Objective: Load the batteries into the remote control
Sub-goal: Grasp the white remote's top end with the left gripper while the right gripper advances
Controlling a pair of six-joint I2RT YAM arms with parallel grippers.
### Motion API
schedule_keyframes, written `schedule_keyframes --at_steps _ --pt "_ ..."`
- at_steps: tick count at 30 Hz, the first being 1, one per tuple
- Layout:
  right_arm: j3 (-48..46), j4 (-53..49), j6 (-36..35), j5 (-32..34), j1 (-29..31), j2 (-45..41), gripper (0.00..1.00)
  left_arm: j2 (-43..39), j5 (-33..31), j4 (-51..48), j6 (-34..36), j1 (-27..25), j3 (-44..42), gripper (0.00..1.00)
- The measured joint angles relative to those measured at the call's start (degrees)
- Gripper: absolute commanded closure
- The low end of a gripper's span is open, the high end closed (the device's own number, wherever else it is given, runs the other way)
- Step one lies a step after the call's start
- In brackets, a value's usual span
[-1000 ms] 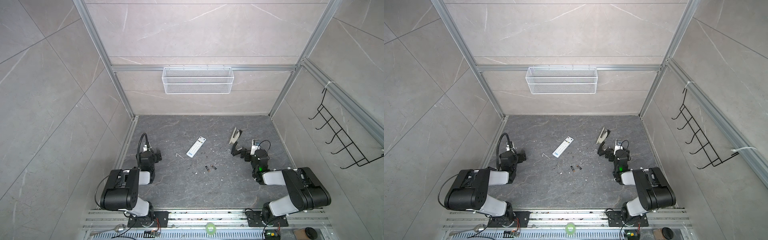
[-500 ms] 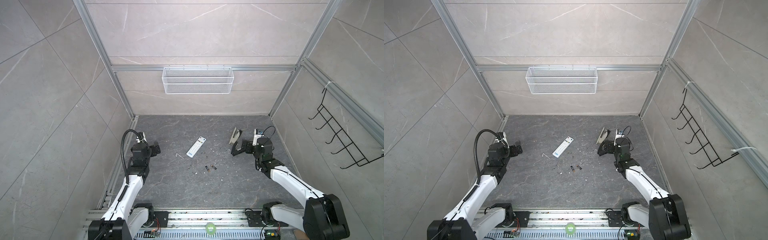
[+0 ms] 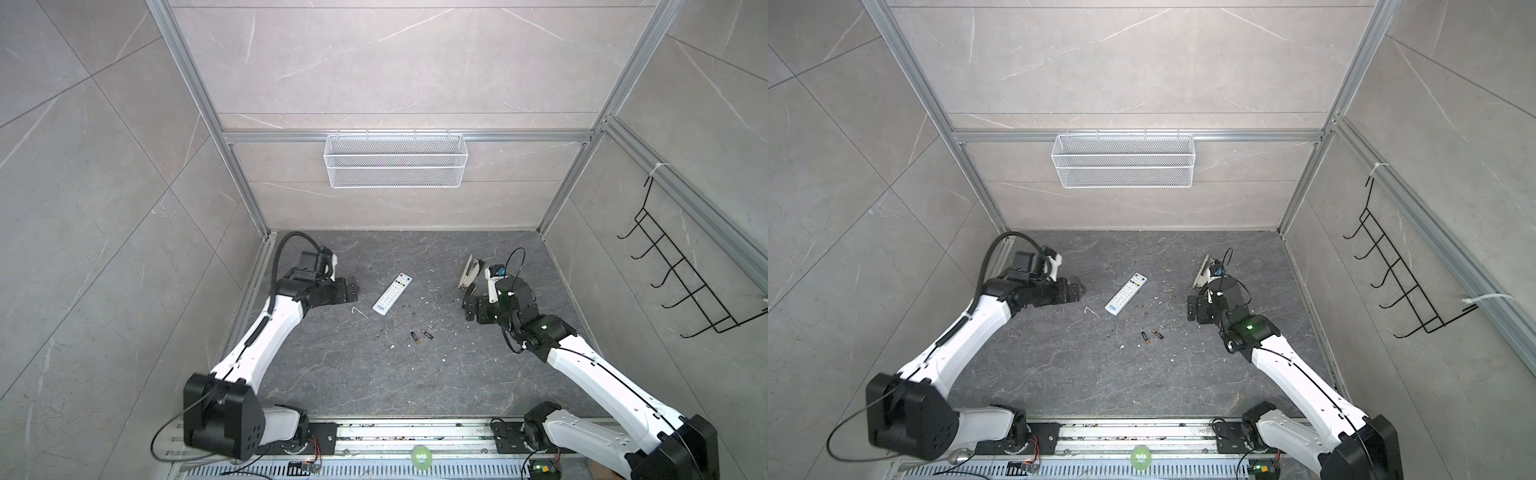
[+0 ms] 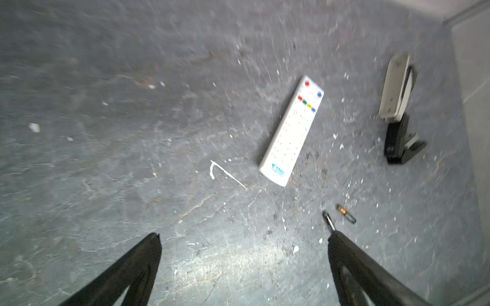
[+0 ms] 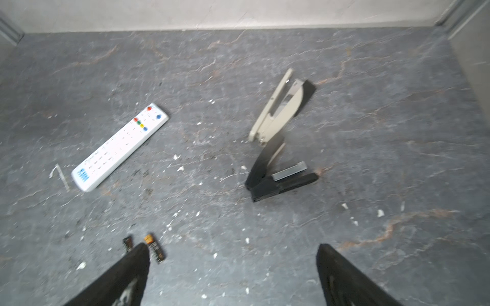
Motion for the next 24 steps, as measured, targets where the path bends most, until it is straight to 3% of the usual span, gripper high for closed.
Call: schedule_keyframes --at_steps 5,11,24 --pt "0.4 -1.4 1.2 -3.1 1.4 2.8 0.01 15.3 -3.0 -4.1 2.6 -6.9 12.5 0.01" --pt "0.4 -2.2 1.5 -6.2 2.2 5.0 0.01 31.5 -5.1 -8.1 5.6 -9.2 28.2 0.02" --pt "-0.4 2.4 1.4 -13.9 2.2 7.4 0.01 53.2 -7.5 -16.2 9.7 -12.8 55.0 0.04"
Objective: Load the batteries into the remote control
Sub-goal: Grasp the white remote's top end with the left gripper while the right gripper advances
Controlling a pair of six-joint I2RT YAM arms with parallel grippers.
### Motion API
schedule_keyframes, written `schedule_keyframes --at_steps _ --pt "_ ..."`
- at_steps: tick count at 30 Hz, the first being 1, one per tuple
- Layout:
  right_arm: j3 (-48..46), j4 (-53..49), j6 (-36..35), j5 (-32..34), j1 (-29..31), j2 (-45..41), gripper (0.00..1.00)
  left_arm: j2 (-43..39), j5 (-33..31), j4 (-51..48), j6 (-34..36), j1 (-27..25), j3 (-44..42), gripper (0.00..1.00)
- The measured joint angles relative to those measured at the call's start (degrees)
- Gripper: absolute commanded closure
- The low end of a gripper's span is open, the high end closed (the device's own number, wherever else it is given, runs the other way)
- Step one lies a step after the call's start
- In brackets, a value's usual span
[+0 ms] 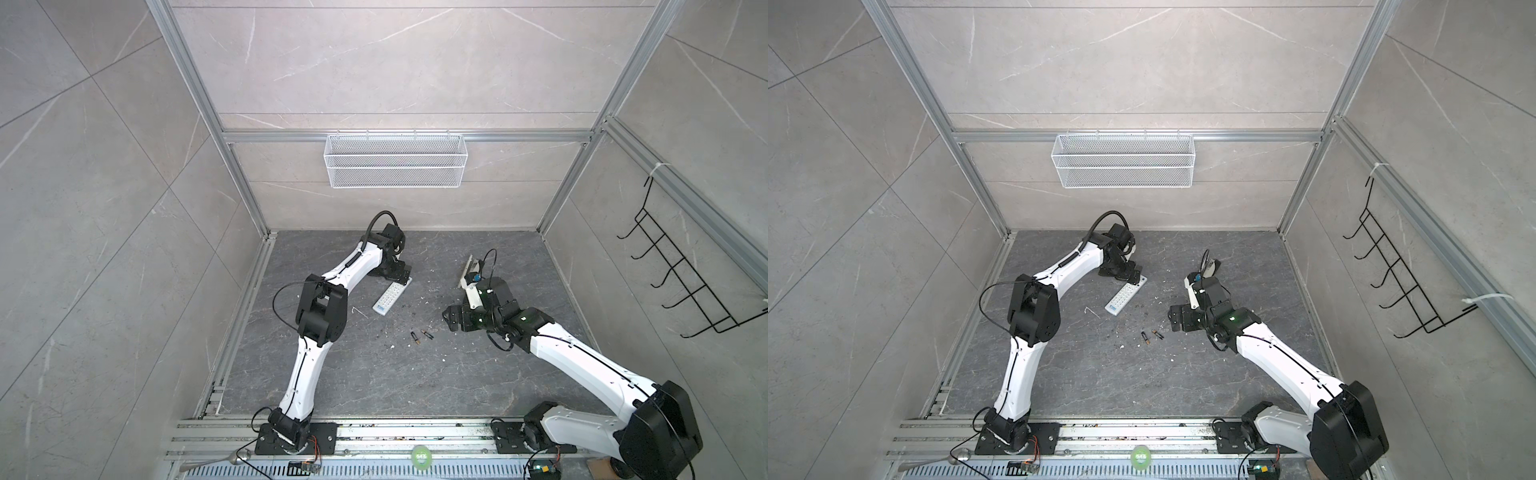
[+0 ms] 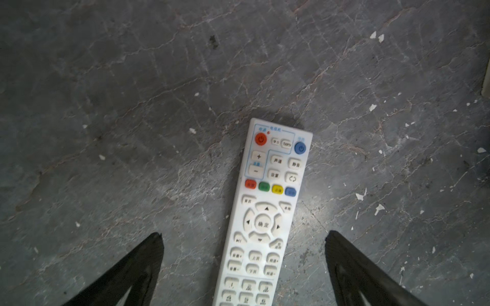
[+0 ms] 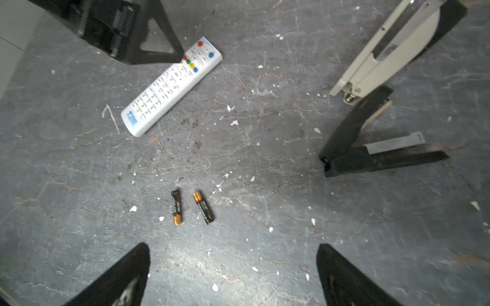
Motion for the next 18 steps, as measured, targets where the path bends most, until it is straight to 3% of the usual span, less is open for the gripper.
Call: schedule_keyframes --at_steps 7,18 --pt "-4.3 7.0 -0.2 -4.8 0.0 -3.2 0.01 6.9 0.1 -2.0 0.5 -1.1 6.5 0.12" --pt "-5.6 10.2 -0.2 -5.1 0.0 -5.4 0.01 9.7 -2.1 -3.6 0.9 -2.2 8.3 0.33"
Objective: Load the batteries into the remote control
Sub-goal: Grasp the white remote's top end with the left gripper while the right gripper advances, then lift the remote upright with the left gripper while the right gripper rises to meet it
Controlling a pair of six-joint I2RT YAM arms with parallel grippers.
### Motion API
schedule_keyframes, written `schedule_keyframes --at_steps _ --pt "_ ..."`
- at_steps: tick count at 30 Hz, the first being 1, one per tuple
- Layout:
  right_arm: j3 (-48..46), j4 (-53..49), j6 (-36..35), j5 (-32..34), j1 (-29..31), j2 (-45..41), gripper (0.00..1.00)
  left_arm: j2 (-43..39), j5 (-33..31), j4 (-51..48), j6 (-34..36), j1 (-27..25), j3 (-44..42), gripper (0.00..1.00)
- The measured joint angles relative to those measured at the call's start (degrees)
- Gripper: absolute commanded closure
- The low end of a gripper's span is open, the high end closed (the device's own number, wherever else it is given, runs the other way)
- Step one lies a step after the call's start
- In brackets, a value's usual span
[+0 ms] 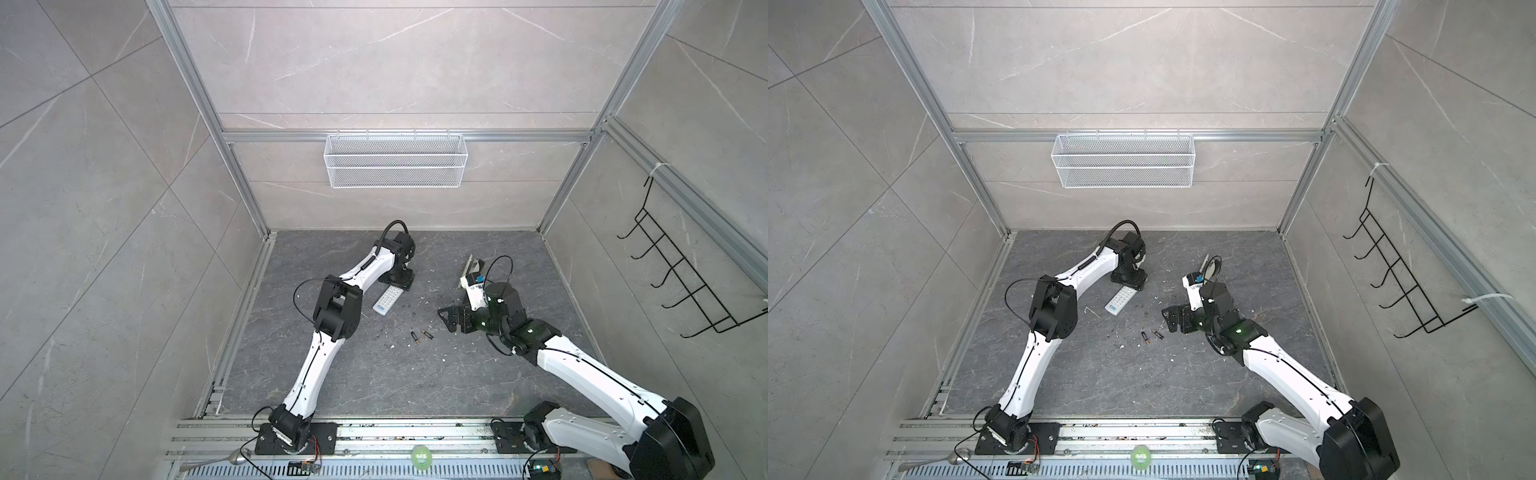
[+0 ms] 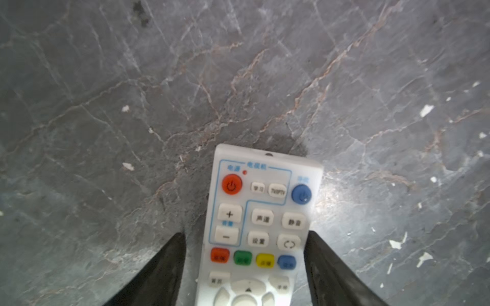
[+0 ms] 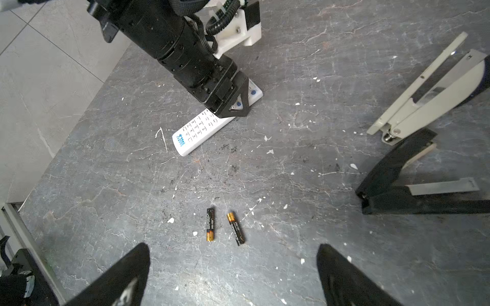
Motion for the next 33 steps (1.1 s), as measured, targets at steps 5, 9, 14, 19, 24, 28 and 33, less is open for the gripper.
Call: schedule_keyframes --at_steps 5,9,14,19,24,28,33 --pt "0.0 0.0 0.0 0.0 0.0 -0.1 0.01 0.0 -0.9 -0.3 0.2 -0.4 0.0 0.49" --pt "0.0 0.0 0.0 0.0 0.0 -0.2 0.01 0.0 -0.9 -0.3 0.1 -0.6 0.0 0.62" --pt "0.0 -0.5 0.0 0.0 0.0 -1.4 0.01 0.0 -0.8 -0.1 0.0 -0.9 -0.2 0.77" --pt "0.0 -1.8 0.0 0.0 0.0 -3.6 0.01 -2.3 -0.9 2.3 -0.3 -1.0 -4.4 0.89" --pt "0.0 -3.2 0.3 -1.1 0.0 -6.5 0.01 -7.6 -1.9 4.1 -0.5 -0.9 -12.1 1.0" --pt "0.5 -3.5 2.2 -3.7 0.0 -9.0 0.0 -16.3 -0.8 7.7 -1.0 -0.2 -20.0 1.0" --pt "1.7 -2.3 5.9 -7.4 0.0 -10.9 0.0 -31.6 4.3 14.8 -3.4 1.5 -31.5 1.0"
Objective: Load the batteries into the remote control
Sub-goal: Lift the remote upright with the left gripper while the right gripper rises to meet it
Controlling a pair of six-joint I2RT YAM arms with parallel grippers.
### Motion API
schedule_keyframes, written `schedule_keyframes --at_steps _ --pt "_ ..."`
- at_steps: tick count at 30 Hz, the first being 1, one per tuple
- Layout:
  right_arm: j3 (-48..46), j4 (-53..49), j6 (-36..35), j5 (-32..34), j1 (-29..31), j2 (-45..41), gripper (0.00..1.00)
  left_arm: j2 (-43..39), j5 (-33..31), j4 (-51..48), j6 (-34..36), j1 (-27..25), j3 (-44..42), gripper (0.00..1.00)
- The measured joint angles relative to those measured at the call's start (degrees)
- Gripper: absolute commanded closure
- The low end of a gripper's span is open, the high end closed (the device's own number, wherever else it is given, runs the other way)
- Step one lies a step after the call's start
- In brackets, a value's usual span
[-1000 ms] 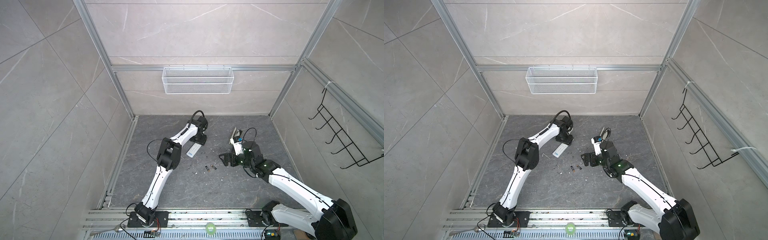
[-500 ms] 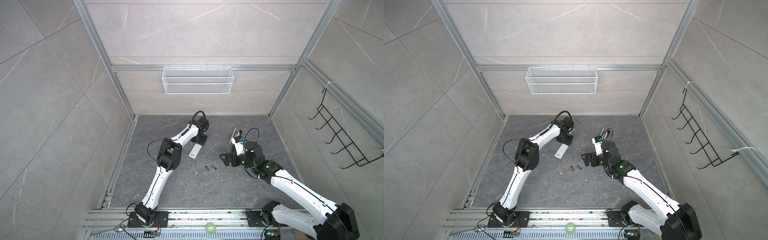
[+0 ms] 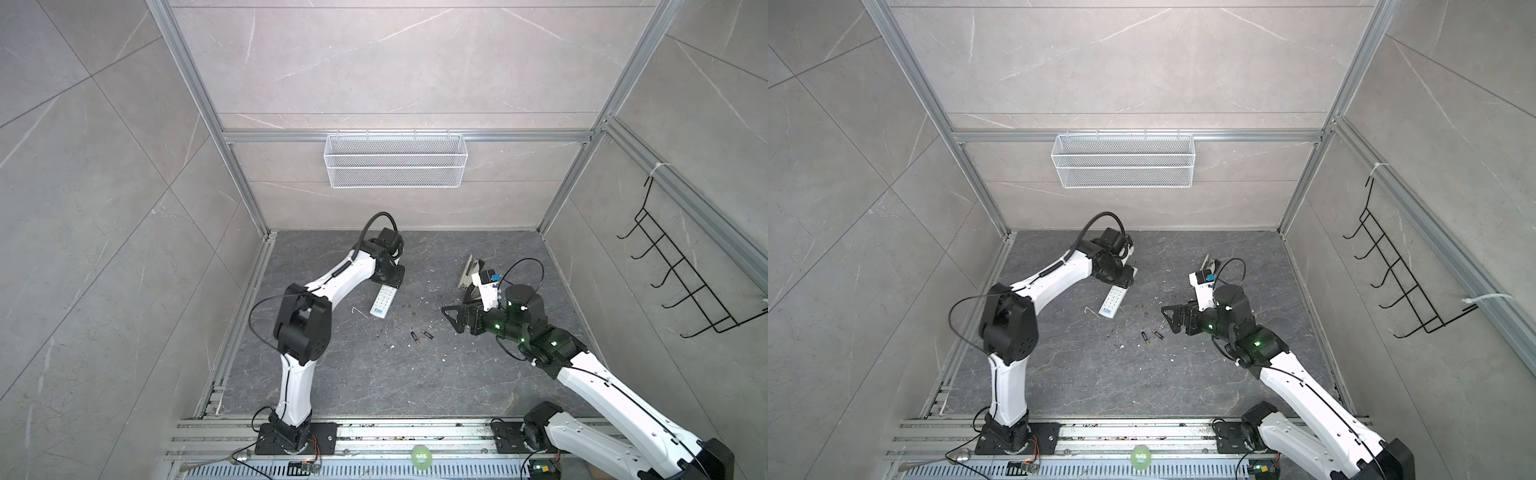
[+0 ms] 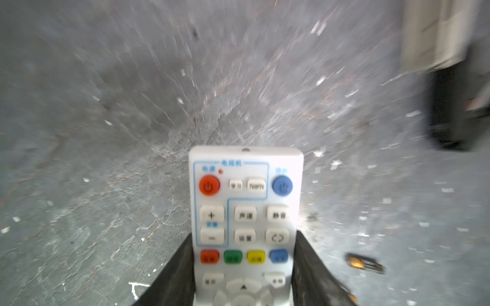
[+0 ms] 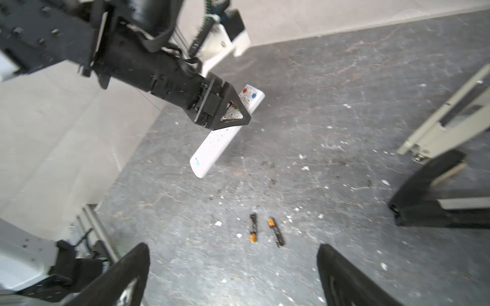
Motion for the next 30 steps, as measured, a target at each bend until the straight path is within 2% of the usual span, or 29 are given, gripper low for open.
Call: schedule_keyframes --at_steps 8,12,23,30 --pt "0.3 8.7 6.2 -9.5 0.0 0.6 0.0 -21.7 12.2 10.4 -6.8 3.3 -15.1 1.0" --pt "0.5 14.6 9.1 -14.8 0.5 2.2 0.0 -28.6 20.0 15.1 -10.7 5.6 -20.2 1.0" --pt "2.6 25.5 10.1 -21.0 6.6 5.8 0.0 -37.7 39.3 27.8 -18.1 6.6 -23.7 1.0" --pt "3.7 31.3 10.0 -21.9 10.3 9.1 0.0 -41.5 47.8 35.9 -22.6 6.6 -25.7 1.0"
